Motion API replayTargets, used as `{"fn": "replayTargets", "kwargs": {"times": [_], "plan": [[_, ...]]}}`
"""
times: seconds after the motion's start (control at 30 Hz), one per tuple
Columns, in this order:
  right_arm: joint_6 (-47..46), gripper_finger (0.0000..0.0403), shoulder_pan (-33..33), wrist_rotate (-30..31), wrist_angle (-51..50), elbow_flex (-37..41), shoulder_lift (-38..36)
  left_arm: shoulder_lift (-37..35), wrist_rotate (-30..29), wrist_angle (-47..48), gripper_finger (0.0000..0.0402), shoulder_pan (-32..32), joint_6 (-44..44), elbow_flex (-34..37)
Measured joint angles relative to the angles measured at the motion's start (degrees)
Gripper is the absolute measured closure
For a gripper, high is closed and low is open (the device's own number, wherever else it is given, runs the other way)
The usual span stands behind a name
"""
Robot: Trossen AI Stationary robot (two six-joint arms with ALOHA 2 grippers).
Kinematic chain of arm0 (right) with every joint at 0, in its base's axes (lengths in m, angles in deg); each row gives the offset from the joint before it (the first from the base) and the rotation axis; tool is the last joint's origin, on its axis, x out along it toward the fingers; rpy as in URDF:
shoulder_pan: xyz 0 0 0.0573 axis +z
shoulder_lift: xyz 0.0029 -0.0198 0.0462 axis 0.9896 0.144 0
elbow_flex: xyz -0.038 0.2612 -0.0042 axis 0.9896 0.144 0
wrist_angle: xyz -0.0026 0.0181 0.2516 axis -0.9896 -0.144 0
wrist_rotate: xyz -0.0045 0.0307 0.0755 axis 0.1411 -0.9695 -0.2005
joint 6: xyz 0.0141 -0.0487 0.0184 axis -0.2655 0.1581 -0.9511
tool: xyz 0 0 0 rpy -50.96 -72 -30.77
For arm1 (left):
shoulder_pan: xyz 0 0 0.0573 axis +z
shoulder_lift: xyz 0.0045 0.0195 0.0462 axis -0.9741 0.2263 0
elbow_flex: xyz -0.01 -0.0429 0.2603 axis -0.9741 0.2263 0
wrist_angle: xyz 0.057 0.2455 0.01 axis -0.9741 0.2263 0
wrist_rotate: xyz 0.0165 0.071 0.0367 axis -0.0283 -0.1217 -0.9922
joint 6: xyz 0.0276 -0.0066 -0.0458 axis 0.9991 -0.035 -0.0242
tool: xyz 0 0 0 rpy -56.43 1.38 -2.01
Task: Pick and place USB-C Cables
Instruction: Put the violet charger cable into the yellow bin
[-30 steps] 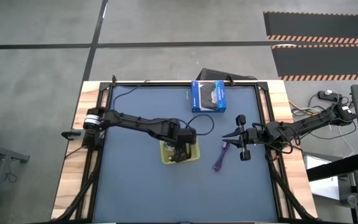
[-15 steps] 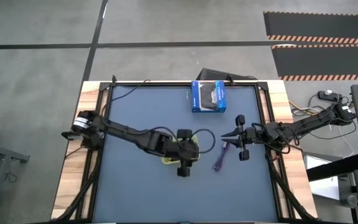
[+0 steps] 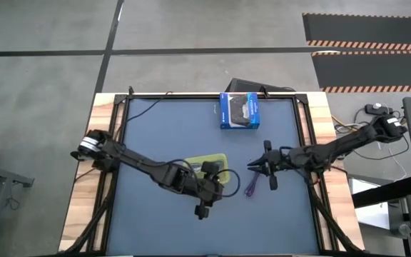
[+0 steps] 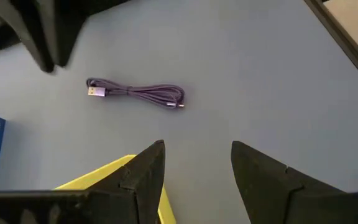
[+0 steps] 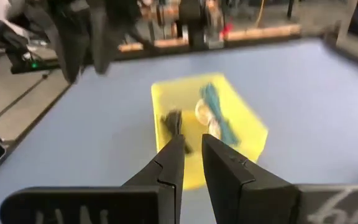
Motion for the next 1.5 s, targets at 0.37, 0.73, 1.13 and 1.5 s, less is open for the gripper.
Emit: {"fn": "replayTargets", "kwargs": {"times": [0.37,0.73,1.13,1.5], "plan": [[-10.4,0.0355,1.8,0.0,-21.3,-6.6,6.6,-5.5,-3.1,-9.6,0.0233,-1.6,1.2,8.5],[-9.4,0.0355,1.7,0.0,-61.1,-23.3,9.7,-15.2,-5.5,-27.3,0.0233,-1.6,0.5,21.2],[-8.5,0.0311,1.8,-5.8,-70.0,-25.0,10.6,-21.6,-5.8,-37.8,0.0233,-1.5,-0.7,29.4],[-7.8,0.0197,1.7,-6.0,-70.3,-25.3,16.1,-22.5,-6.5,-40.0,0.0233,-1.4,-0.3,31.2]]}}
